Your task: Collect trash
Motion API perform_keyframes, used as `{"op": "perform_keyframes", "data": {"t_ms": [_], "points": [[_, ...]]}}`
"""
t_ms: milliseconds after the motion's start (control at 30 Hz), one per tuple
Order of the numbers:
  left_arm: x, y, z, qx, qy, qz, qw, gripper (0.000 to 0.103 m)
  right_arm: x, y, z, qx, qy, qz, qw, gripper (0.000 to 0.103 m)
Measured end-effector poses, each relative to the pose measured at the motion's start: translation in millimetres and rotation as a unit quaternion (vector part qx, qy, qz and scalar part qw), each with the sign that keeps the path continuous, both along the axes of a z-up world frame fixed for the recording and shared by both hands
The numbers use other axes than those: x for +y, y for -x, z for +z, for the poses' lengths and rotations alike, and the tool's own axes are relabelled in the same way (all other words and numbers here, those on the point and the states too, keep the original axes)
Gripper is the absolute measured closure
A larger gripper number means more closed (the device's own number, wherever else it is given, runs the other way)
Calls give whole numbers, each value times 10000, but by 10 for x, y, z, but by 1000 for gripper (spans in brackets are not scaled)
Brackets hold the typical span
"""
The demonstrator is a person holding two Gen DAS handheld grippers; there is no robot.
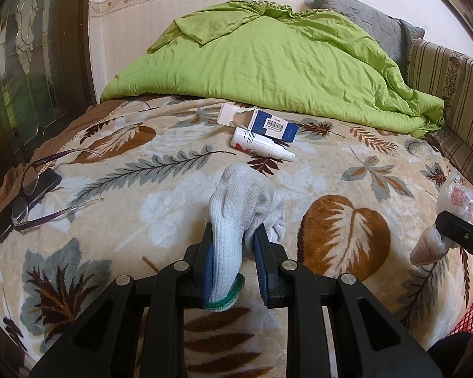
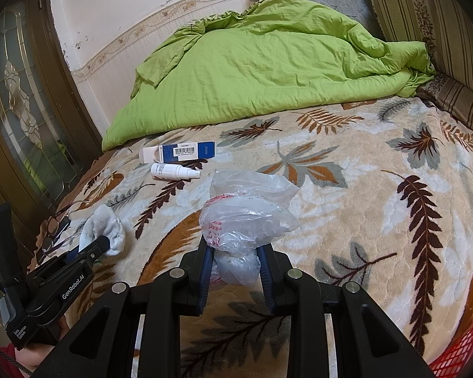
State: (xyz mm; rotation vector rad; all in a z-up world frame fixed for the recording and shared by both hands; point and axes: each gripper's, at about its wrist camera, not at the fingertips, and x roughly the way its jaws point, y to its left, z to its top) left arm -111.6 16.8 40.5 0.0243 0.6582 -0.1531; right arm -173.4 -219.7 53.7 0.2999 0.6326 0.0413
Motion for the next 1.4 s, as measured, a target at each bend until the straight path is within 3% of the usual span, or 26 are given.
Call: {"op": "perform_keyframes", "data": {"t_ms": [200, 333, 500, 600, 700, 967, 1133, 1400], "points": [[-18, 33, 7, -19, 41, -132, 9999, 81, -22, 19, 3, -40, -143, -84, 9999, 73], [-173, 168, 20, -37, 89, -658, 9978, 81, -115, 147, 24, 7, -405, -185, 9990, 73], [-494, 413, 118, -46, 119, -1606, 9869, 81, -399, 523, 191, -53, -375, -505, 9980, 73], [-704, 555, 221, 128, 323, -2175, 9754, 81, -644, 836, 286, -66, -384, -768, 9963, 74], [-977, 698, 340, 345, 538, -2806, 9577, 81, -923, 1202, 332, -2, -351, -1102, 9933, 73], [-1949, 1247, 683, 622, 699, -4313, 8974, 81, -1656, 2151, 433, 134, -325, -2194, 9750, 74], [-2476, 1558, 756, 780, 679, -4855, 8681, 80, -2003, 2564, 508, 95, -328, -2650, 9636, 73], [-3050, 1906, 652, 1059, 477, -5258, 8426, 78, -2258, 2842, 335, 193, -537, -2801, 9583, 72]]}}
